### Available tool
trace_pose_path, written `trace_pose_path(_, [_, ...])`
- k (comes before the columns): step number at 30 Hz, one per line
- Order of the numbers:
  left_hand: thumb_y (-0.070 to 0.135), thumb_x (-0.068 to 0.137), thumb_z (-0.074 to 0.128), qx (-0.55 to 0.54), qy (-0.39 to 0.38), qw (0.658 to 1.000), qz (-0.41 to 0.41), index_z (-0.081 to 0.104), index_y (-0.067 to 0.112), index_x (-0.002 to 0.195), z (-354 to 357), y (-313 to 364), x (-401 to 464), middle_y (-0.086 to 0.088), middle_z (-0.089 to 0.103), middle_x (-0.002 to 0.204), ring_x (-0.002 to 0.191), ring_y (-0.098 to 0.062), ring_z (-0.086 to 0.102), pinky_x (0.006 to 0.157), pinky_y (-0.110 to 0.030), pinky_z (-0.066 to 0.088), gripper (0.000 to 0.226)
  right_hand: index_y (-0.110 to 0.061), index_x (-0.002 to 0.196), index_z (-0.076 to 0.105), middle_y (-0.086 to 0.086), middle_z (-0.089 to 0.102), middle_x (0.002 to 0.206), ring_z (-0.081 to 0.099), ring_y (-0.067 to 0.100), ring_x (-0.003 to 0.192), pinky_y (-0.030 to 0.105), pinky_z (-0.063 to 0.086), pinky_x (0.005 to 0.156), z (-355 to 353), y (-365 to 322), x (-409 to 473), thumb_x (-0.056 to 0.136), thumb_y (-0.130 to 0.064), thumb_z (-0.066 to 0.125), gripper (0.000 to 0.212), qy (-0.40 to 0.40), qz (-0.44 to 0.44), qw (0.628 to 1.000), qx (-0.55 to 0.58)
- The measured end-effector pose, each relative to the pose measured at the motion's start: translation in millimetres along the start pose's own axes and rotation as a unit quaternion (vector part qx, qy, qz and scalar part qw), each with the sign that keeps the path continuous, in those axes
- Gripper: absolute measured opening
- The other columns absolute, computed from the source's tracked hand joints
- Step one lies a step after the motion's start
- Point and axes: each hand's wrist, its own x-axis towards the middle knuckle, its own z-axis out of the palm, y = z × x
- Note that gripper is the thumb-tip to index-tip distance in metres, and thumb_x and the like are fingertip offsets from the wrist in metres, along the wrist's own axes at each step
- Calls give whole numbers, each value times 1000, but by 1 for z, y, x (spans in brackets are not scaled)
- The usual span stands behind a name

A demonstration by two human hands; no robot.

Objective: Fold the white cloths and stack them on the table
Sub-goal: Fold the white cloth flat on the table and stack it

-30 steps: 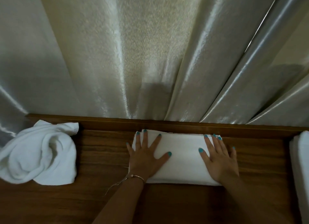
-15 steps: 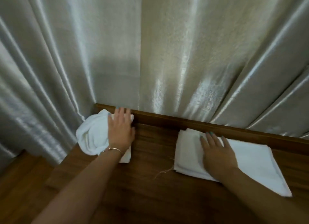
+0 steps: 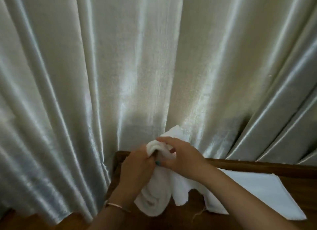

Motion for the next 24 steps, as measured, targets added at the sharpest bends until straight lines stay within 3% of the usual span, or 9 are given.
trace_pose_path(2, [28,97,49,-128,-59,990,-16,62,24,108,-21,32,-4,7,62,101,84,3,55,79,-15,45,18,-38,134,50,-13,58,127,56,4,104,27,48,93,-30,-13,-19,85,-31,70,54,30,-5,1000,-5])
trace_pose_path(5, [19,92,50,-324,-173,930,-14,62,7,109,-35,83,-9,-8,65,113,109,-20,61,100,-31,46,24,-35,133,53,-11,59,123,56,3,101,22,47,91,-65,-22,-44,87,-22,64,49,83,4,996,-42])
trace_pose_path(7, [14,93,49,-421,-220,879,-48,63,-1,108,-27,113,-16,-13,68,107,104,-23,65,90,-31,52,25,-33,131,55,-10,59,121,56,6,103,23,44,90,-81,-26,-54,89,-25,57,43,113,9,990,-82])
trace_pose_path(10, [28,98,42,-536,-263,789,-142,68,11,91,-11,149,-26,-3,75,80,67,-11,72,55,-23,56,31,-32,123,61,-7,61,116,56,10,104,33,46,88,-104,-23,-71,95,-24,44,33,132,-3,982,-136])
trace_pose_path(13, [43,99,37,-584,-263,738,-213,77,6,78,8,178,-21,-20,69,83,64,-11,72,57,-21,55,58,-34,111,63,-13,63,110,56,7,102,36,47,86,-133,-6,-91,97,-24,42,27,187,22,973,-133])
trace_pose_path(14, [40,99,40,-586,-245,733,-246,75,5,76,14,183,-19,-22,66,80,61,-12,71,57,-20,55,55,-35,112,61,-15,63,109,57,8,102,35,47,86,-143,3,-98,98,-24,41,27,207,36,969,-130])
trace_pose_path(16, [39,96,48,-508,-232,783,-275,67,8,107,33,187,-16,-15,68,95,83,-23,70,79,-33,56,38,-31,113,60,-13,64,107,59,11,99,36,48,84,-164,21,-114,98,-22,41,26,247,50,962,-108])
trace_pose_path(18, [41,94,52,-439,-211,819,-304,52,12,130,48,186,-13,-14,62,113,100,-33,60,95,-45,48,46,-23,109,60,-5,64,102,60,14,92,35,49,79,-187,35,-130,99,-17,42,22,284,45,956,-64])
trace_pose_path(24, [12,92,57,-338,-140,866,-340,35,4,138,87,194,-6,-25,50,126,105,-43,56,86,-51,52,52,-8,93,49,-1,53,82,49,10,72,31,41,68,-256,58,-170,99,-15,38,14,308,1,949,72])
